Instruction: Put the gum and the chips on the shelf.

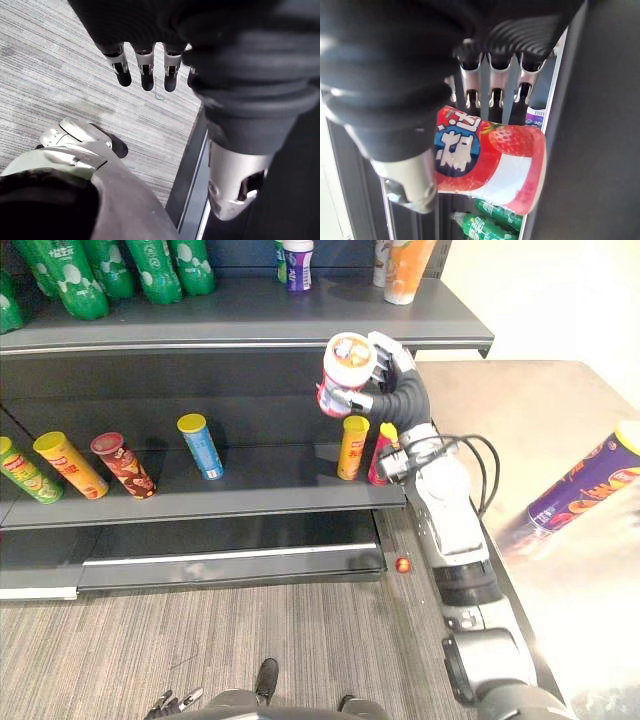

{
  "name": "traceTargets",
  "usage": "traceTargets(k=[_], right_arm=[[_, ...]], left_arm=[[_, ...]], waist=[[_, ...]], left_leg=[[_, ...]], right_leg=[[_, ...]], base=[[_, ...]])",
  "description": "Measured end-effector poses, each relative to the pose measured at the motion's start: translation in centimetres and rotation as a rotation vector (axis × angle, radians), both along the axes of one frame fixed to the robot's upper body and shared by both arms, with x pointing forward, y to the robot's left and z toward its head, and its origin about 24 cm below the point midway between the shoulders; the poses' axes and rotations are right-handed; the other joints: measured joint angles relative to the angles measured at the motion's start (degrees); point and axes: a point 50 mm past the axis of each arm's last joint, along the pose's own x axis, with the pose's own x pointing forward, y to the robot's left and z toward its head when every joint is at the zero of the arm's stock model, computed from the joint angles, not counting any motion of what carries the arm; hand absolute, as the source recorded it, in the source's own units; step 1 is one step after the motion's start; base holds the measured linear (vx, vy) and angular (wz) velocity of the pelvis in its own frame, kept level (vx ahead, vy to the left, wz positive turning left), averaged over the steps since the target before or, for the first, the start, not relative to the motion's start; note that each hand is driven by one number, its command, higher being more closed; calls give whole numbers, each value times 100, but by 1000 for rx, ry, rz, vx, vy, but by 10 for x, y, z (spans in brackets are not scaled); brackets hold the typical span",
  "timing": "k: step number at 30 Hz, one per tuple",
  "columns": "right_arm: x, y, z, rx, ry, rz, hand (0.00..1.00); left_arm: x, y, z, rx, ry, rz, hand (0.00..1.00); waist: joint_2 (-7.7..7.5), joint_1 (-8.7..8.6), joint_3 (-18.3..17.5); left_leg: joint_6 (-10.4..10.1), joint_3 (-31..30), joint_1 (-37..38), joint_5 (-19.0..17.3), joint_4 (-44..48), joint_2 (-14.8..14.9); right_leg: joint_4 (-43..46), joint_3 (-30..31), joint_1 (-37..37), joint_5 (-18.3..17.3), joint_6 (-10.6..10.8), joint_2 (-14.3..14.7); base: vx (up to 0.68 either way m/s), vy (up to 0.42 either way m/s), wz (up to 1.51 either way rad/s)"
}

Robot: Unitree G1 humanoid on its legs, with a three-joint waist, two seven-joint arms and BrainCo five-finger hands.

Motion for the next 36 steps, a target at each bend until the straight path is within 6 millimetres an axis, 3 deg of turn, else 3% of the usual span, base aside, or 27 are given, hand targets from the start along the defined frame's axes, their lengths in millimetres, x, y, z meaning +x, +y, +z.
traceTargets(k=[10,19,28,36], right_arm=[[33,19,24,-78,77,-63,100],[60,12,45,-61,147,-206,100],[67,6,79,-42,129,-281,100],[71,-9,91,-9,143,-344,100]], left_arm=[[5,-2,0,-11,-1,-4,0],[12,-3,2,-20,-13,-9,0],[18,-2,4,-21,-32,-14,0],[25,0,7,-17,-53,-17,0]], waist=[[0,252,-4],[-9,486,-1],[-117,644,74],[-224,765,256]], left_leg=[[-30,-257,-17,59,-5,17],[-27,-462,-101,83,-6,24],[-79,-534,-115,122,-9,46],[-74,-538,-202,94,-9,60]], right_leg=[[-50,-231,111,12,-17,53],[-126,-480,183,14,-21,82],[-131,-564,204,-9,-55,114],[-129,-613,171,-10,-56,125]], base=[[-8,-13,13],[-9,-6,13],[16,-6,5],[0,2,2]])
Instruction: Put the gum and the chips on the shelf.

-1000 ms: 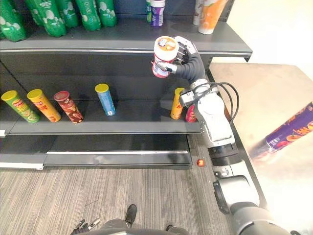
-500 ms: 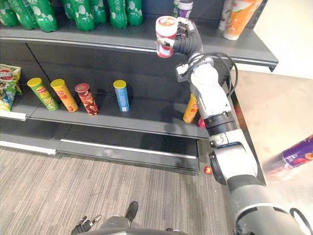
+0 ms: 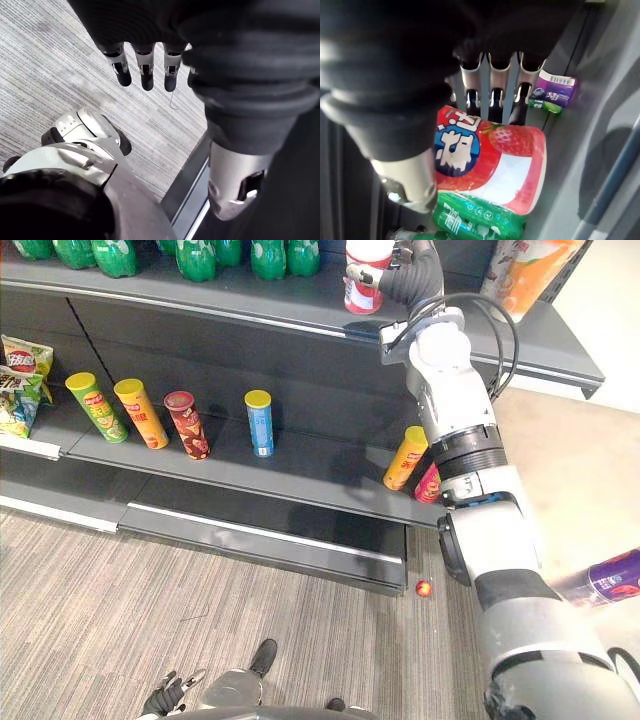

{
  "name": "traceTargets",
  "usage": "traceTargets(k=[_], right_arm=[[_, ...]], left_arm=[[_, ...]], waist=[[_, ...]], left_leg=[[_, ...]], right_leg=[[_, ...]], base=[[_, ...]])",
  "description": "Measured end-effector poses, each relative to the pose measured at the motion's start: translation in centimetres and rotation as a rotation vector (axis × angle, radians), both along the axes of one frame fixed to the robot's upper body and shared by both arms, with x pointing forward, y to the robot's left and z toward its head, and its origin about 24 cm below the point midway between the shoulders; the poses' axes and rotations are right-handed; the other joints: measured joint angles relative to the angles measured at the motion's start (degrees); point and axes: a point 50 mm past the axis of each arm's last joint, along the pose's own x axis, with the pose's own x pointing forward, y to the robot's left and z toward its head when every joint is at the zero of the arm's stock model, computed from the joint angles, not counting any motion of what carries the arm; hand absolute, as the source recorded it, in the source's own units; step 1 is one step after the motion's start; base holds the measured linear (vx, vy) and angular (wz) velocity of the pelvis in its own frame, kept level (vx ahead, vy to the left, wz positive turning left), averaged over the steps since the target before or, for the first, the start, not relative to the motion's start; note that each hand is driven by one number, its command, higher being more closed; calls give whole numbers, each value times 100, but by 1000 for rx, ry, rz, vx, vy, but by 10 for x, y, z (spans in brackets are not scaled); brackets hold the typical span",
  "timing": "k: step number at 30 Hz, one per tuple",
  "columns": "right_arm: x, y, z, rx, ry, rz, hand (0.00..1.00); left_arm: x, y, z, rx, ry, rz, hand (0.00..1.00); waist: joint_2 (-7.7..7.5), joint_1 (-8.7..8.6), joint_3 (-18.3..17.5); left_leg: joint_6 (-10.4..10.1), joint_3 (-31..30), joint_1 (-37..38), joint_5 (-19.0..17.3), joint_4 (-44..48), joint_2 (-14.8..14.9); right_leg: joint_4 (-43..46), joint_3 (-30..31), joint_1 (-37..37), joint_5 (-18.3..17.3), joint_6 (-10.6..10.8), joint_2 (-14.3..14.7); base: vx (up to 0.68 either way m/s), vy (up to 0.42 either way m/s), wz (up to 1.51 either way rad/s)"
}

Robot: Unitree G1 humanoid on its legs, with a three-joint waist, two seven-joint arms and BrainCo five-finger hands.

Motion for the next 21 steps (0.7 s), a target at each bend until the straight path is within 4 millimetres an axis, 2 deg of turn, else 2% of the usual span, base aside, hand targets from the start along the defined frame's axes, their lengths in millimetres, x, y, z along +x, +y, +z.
traceTargets(k=[3,8,16,20,21], right_arm=[[2,-1,7,10,-1,-17,100],[5,-7,7,35,6,-54,100],[0,-8,25,63,-93,-82,100],[-2,-10,28,70,-118,-81,100],[-2,-11,28,68,-119,-85,0]], left_arm=[[4,2,1,3,-11,5,0],[13,3,4,6,-45,6,0],[23,3,8,6,-80,6,0],[27,4,9,6,-91,10,0],[28,4,9,6,-94,9,0]], waist=[[-27,19,120],[-66,133,302],[-108,162,570],[-135,166,649],[-140,167,652]], left_leg=[[20,-6,0,24,1,2],[-41,-12,-109,65,3,1],[-32,-11,-208,25,-1,14],[-12,-10,-208,40,-1,8],[-20,-9,-207,46,-1,3]], right_leg=[[-1,-19,-17,-3,-4,1],[14,-26,-130,-11,-16,2],[120,-35,-271,-53,-68,-4],[140,-34,-281,-55,-72,-11],[155,-32,-283,-60,-78,-17]], base=[[29,-1,4],[8,-1,1],[0,0,0],[0,0,0],[0,0,0]])
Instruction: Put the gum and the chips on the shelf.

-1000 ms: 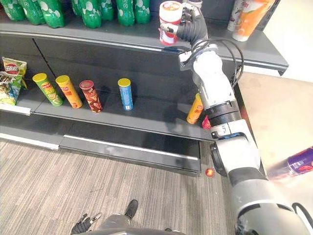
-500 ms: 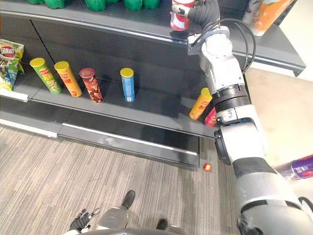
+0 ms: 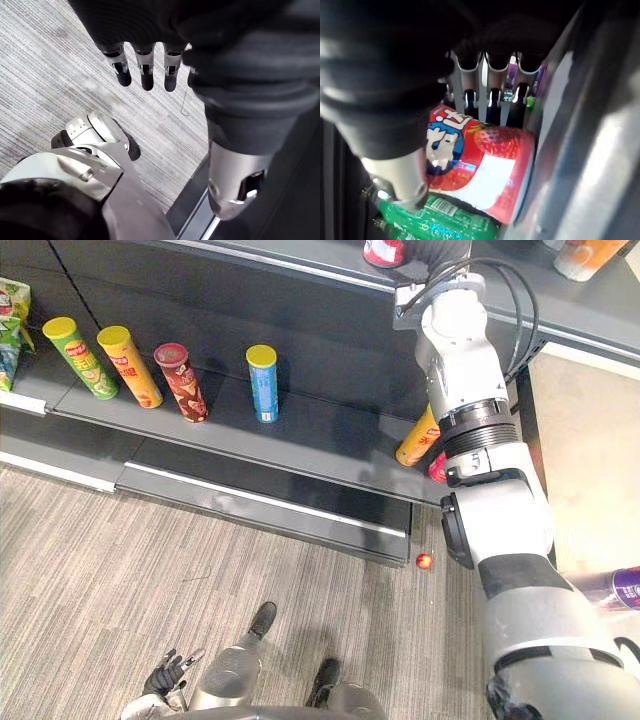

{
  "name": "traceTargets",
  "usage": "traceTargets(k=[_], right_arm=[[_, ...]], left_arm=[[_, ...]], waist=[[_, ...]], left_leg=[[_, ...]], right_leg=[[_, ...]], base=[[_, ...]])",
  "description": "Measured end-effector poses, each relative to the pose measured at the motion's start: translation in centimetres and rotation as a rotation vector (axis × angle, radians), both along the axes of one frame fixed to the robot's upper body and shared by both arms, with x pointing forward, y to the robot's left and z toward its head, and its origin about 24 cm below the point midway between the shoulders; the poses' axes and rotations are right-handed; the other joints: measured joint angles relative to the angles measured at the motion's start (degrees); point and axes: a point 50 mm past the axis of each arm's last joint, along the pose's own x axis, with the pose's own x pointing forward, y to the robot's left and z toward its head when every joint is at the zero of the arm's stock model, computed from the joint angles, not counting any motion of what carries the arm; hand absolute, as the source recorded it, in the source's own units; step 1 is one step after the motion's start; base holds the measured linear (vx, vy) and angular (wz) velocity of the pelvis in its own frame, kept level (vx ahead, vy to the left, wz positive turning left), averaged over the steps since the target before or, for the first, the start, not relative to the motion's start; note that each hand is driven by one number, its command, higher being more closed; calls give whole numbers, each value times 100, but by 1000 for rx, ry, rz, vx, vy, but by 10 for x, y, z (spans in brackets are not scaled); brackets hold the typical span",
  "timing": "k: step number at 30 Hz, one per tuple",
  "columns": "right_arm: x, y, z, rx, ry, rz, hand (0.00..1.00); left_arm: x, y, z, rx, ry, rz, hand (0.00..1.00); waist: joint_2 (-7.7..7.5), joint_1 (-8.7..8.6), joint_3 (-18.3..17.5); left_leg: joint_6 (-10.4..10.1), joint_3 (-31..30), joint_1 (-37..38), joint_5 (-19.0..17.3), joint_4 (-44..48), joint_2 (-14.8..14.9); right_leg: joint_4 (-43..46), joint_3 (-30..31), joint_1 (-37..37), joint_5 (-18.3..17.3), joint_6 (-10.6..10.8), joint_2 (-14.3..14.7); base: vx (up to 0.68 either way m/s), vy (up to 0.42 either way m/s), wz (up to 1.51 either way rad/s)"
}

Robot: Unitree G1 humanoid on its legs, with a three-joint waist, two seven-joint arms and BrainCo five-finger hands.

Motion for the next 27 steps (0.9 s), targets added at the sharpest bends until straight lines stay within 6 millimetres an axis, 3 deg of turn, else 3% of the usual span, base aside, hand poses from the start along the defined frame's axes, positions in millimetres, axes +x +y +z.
traceTargets(k=[21,27], right_arm=[[1,-4,1,-11,-9,-12,0],[0,-9,2,28,-40,-90,0]], left_arm=[[2,0,1,6,-3,-16,0],[2,3,1,20,3,-32,0]], waist=[[-77,-7,80],[-79,-86,77]], left_leg=[[25,137,72,-3,0,15],[-5,186,127,16,5,26]], right_leg=[[82,118,-22,-32,1,-15],[37,187,18,-19,11,1]], base=[[4,1,-1],[16,1,-5]])
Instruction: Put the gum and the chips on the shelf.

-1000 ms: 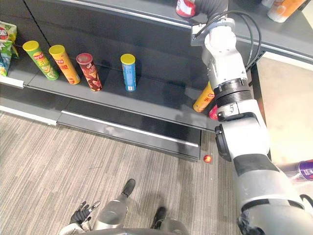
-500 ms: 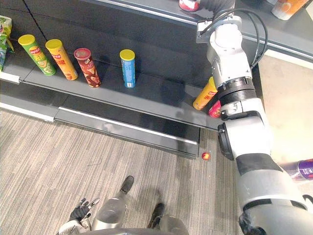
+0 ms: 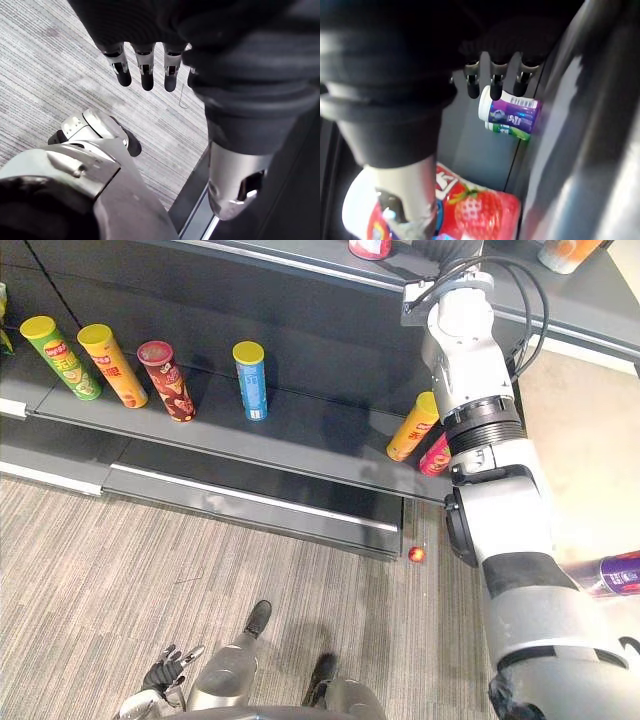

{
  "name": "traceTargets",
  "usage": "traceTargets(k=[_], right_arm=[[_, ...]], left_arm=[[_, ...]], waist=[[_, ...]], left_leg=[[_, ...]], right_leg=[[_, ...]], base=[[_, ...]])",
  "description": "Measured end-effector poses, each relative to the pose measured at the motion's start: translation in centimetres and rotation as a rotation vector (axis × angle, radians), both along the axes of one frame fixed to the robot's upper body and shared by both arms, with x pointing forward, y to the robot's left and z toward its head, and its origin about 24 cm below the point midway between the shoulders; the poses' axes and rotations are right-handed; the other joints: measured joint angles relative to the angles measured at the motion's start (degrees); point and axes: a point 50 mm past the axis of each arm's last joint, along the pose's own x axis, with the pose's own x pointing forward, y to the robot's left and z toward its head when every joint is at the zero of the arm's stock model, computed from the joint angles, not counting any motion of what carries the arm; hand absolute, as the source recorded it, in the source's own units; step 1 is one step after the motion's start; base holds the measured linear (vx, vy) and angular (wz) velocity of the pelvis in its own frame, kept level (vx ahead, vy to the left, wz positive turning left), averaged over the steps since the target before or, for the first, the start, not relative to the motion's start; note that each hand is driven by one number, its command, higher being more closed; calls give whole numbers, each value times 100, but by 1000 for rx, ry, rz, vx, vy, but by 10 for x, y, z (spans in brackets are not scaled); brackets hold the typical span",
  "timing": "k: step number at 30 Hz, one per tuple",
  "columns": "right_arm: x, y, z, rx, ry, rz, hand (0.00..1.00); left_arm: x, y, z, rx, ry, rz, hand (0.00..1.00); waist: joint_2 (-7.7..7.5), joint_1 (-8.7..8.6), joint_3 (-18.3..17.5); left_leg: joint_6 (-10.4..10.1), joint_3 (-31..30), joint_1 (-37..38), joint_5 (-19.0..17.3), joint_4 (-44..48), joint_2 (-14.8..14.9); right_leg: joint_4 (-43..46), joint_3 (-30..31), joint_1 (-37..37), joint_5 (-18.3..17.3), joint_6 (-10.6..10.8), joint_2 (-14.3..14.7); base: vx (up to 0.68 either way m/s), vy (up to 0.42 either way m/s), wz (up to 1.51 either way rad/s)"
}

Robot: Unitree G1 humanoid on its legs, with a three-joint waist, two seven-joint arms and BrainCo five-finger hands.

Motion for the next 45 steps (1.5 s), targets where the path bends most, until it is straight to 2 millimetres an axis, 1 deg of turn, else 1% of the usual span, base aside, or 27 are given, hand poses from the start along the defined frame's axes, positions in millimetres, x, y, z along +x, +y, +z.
traceTargets(k=[3,5,7,9,11,14,17,19,20,22,23,24,27,29,31,32,34,35,36,37,38,39,40,41,43,44,45], right_arm=[[-4,-1,5,-2,-62,-43,0],[-10,1,16,-15,-138,-70,0],[-16,-1,24,-19,-191,-81,0],[-23,-1,32,-18,-247,-76,0],[-31,4,39,-25,-307,-49,0],[-38,9,41,-60,-355,-35,0],[-47,18,31,-91,-398,28,0],[-56,34,15,-92,-415,133,0],[-59,38,9,-91,-416,167,0],[-71,51,-17,-96,-406,266,0],[-73,53,-24,-98,-396,290,0],[-76,60,-37,-105,-369,343,0],[-89,66,-64,-107,-322,464,0],[-97,73,-81,-118,-282,547,0],[-104,76,-100,-79,-228,629,0],[-107,78,-114,-50,-180,680,0],[-113,81,-140,-53,-93,730,0],[-116,82,-158,-41,-22,769,0],[-118,83,-167,-36,15,783,0],[-122,82,-187,-22,94,796,0],[-128,82,-208,-9,176,809,0],[-131,81,-219,0,216,815,0],[-136,81,-239,15,295,826,0],[-138,81,-249,21,338,832,0],[-150,80,-289,36,501,841,0],[-154,79,-297,40,537,846,0],[-162,78,-313,55,605,849,0]], left_arm=[[0,-1,0,8,3,-17,0],[1,-2,0,11,0,-29,0],[1,-2,0,11,-1,-29,0],[0,-2,-1,11,4,-28,0],[-3,-1,-2,13,16,-35,0],[-3,-4,-3,24,27,-77,0],[-9,-5,-6,22,49,-84,0],[-17,-4,-9,20,80,-80,0],[-18,-4,-10,19,87,-79,0],[-22,-4,-12,16,102,-78,0],[-23,-4,-12,15,107,-78,0],[-26,-3,-13,16,117,-76,0],[-28,-3,-14,24,126,-69,0],[-32,-2,-14,31,132,-62,0],[-37,-1,-14,38,136,-57,0],[-40,-1,-15,43,145,-51,0],[-43,0,-15,53,154,-44,0],[-43,-1,-15,55,157,-47,0],[-43,-1,-15,56,159,-49,0],[-44,-1,-15,58,159,-49,0],[-45,-2,-16,60,163,-52,0],[-45,-2,-16,61,166,-53,0],[-47,-3,-17,61,172,-55,0],[-47,-3,-17,62,174,-58,0],[-48,-4,-18,60,182,-66,0],[-49,-5,-18,59,184,-67,0],[-49,-6,-18,58,186,-74,0]], waist=[[-1,-27,-7],[7,-92,-14],[23,-96,-42],[43,-95,-74],[80,-118,-145],[149,-146,-300],[192,-179,-544],[194,-247,-671],[195,-261,-706],[213,-301,-806],[213,-335,-818],[214,-389,-821],[204,-424,-853],[191,-428,-967],[158,-490,-1055],[137,-547,-1131],[120,-617,-1181],[122,-667,-1190],[124,-684,-1191],[129,-685,-1192],[148,-703,-1197],[159,-711,-1207],[180,-730,-1216],[198,-739,-1217],[254,-834,-1242],[267,-851,-1249],[285,-883,-1258]], left_leg=[[-7,12,88,6,23,0],[-14,15,92,8,23,12],[-17,33,96,5,22,23],[-22,86,102,2,22,46],[-26,147,125,-3,16,61],[-27,165,132,-4,3,61],[-33,184,141,-9,-3,72],[-39,272,184,-31,-12,108],[-40,302,185,-36,-12,118],[-28,387,198,-63,-14,150],[-2,406,210,-82,-14,155],[7,449,242,-95,-14,162],[-27,552,270,-140,-14,177],[-13,660,245,-157,-15,184],[18,760,276,-174,-14,178],[18,790,277,-184,-14,175],[4,827,288,-186,-13,170],[4,852,298,-191,-13,171],[3,875,308,-194,-13,172],[4,937,346,-207,-14,176],[-3,982,387,-228,-14,174],[-2,1004,400,-237,-14,174],[0,1061,424,-252,-14,175],[2,1090,437,-259,-15,177],[-39,1120,457,-320,-15,168],[-33,1127,460,-324,-16,166],[-33,1147,463,-333,-16,164]], right_leg=[[-35,4,90,0,0,2],[-45,8,94,3,0,15],[-57,27,94,14,3,26],[-104,72,97,49,1,47],[-116,126,95,67,4,57],[-118,146,94,69,6,56],[-120,161,95,69,6,63],[-105,272,88,68,5,95],[-106,301,75,68,5,103],[-104,373,46,70,5,124],[-104,388,45,70,5,125],[-97,431,44,69,5,126],[-97,545,16,88,22,133],[-104,654,-59,113,31,136],[-109,743,-58,116,34,126],[-112,778,-57,121,40,125],[-110,815,-57,123,38,120],[-110,847,-60,123,37,121],[-109,867,-60,123,37,121],[-105,929,-58,123,37,124],[-102,960,-36,122,38,123],[-98,979,-34,122,39,122],[-96,1024,-36,121,40,121],[-100,1044,-37,121,42,121],[-100,1070,-34,119,46,107],[-102,1075,-35,118,47,104],[-109,1089,-37,117,47,102]], base=[[23,-5,0],[0,0,0],[-7,-3,-6],[-4,0,-14],[-6,1,-14],[0,0,-2],[2,-2,-3],[-9,-9,-19],[-25,-10,-26],[-30,-8,-21],[-39,-1,-16],[-38,4,-19],[-19,9,-20],[24,14,-26],[66,15,-20],[69,11,-15],[64,7,-10],[48,5,-10],[37,3,-18],[34,3,-22],[32,3,-22],[32,6,-20],[19,5,-19],[18,7,-21],[7,9,-9],[6,10,-4],[5,7,-7]])
